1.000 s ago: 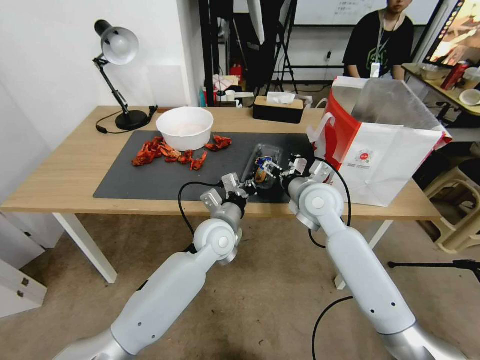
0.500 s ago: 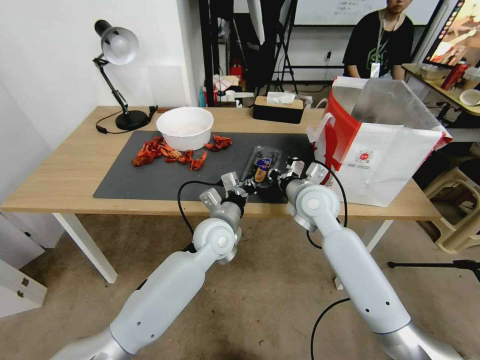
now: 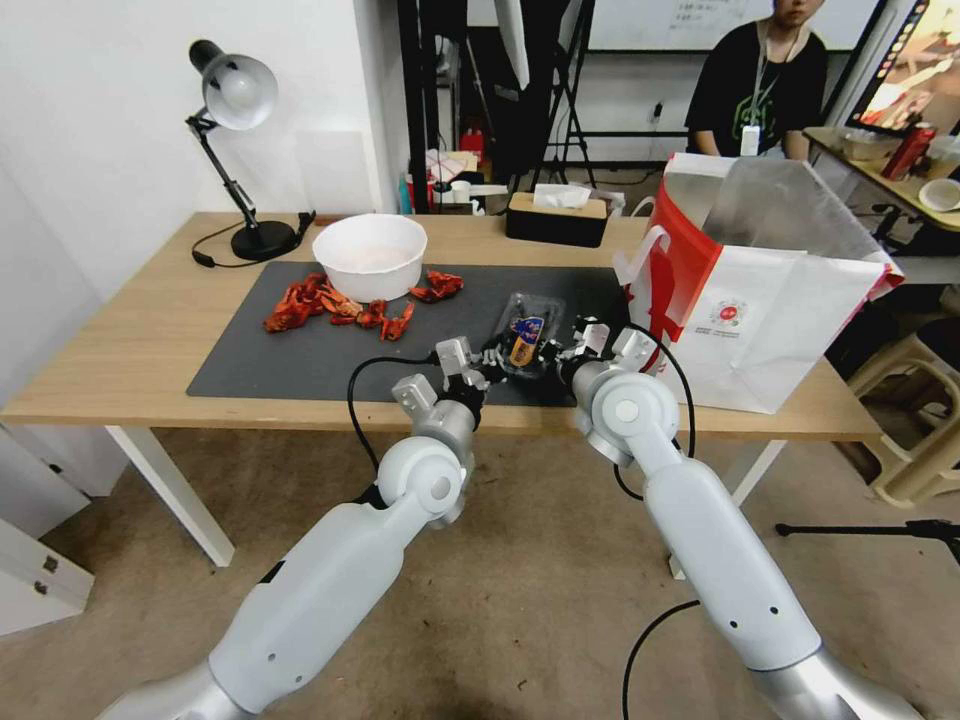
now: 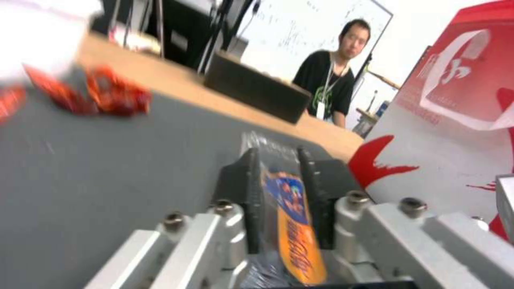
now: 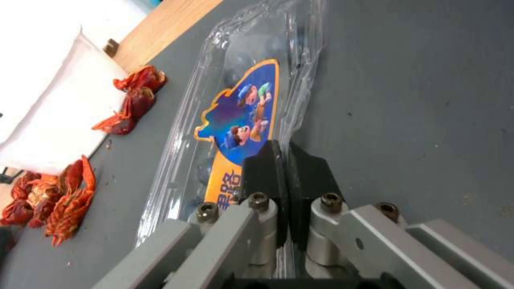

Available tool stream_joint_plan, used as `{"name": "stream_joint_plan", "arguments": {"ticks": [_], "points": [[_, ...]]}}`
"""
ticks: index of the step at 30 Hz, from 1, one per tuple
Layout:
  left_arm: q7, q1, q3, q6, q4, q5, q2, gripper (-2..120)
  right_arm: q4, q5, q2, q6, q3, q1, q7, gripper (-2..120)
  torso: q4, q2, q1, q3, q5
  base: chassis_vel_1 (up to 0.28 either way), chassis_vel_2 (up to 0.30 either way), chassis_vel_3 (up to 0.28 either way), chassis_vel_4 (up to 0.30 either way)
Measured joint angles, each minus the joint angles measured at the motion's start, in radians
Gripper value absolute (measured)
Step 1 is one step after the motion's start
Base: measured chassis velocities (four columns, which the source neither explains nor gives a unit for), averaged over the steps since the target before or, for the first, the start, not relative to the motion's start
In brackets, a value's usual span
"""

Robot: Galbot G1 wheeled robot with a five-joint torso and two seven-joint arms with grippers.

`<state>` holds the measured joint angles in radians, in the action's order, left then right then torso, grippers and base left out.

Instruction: Close the takeout container lid, then place the container into the takeout bag.

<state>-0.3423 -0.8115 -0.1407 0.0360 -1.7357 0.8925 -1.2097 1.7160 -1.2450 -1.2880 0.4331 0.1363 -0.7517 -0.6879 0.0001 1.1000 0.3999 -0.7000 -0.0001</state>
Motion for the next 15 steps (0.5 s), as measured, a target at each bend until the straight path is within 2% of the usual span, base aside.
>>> {"name": "stream_joint_plan", "arguments": {"ticks": [2,4,6,8,10,11,14,15], "points": [[0.006,-0.009,0.006,0.002,-0.007,-0.023,0.006,25,0.001,0.001,0.0,0.0,0.0,-0.001,0.0,0,-0.0001,0.0,0.0,0.0,0.0,0.0,0.0,0.0,0.0],[0.035,-0.05,0.039,0.007,-0.035,-0.121,0.029,37,0.003,0.007,0.002,-0.001,0.001,-0.004,0.004,0,0.0,0.0,0.0,0.0,-0.0001,0.0,0.0,0.0,0.0],[0.039,-0.059,0.046,0.007,-0.04,-0.143,0.033,40,0.003,0.009,0.002,-0.001,0.001,-0.004,0.005,0,0.0,0.0,0.0,0.0,-0.0001,0.0,0.0,0.0,0.0],[0.067,-0.113,0.098,0.008,-0.069,-0.267,0.048,52,0.003,0.015,0.002,-0.002,0.001,-0.006,0.008,0,0.0,0.0,0.0,0.0,-0.0002,0.0,0.0,0.0,0.0],[0.073,-0.125,0.111,0.007,-0.075,-0.29,0.05,54,0.003,0.016,0.002,-0.003,0.001,-0.006,0.009,0,0.0,0.0,0.0,0.0,-0.0002,0.0,0.0,0.0,0.0],[0.086,-0.163,0.146,0.007,-0.098,-0.35,0.058,62,0.002,0.02,0.001,-0.003,0.001,-0.006,0.01,0,-0.0002,0.0,0.0,0.0,0.0,0.0,0.0,0.0,0.0],[0.103,-0.215,0.194,0.007,-0.121,-0.413,0.065,69,0.001,0.025,0.0,-0.004,0.001,-0.007,0.013,0,-0.0001,0.0,0.0,0.0,-0.0002,0.0,0.0,0.0,0.0],[0.111,-0.249,0.225,0.012,-0.137,-0.451,0.071,75,0.0,0.03,-0.001,-0.005,0.001,-0.008,0.017,0,0.0001,0.0,0.0,0.0,0.0,0.0,0.0,0.0,0.0]]}}
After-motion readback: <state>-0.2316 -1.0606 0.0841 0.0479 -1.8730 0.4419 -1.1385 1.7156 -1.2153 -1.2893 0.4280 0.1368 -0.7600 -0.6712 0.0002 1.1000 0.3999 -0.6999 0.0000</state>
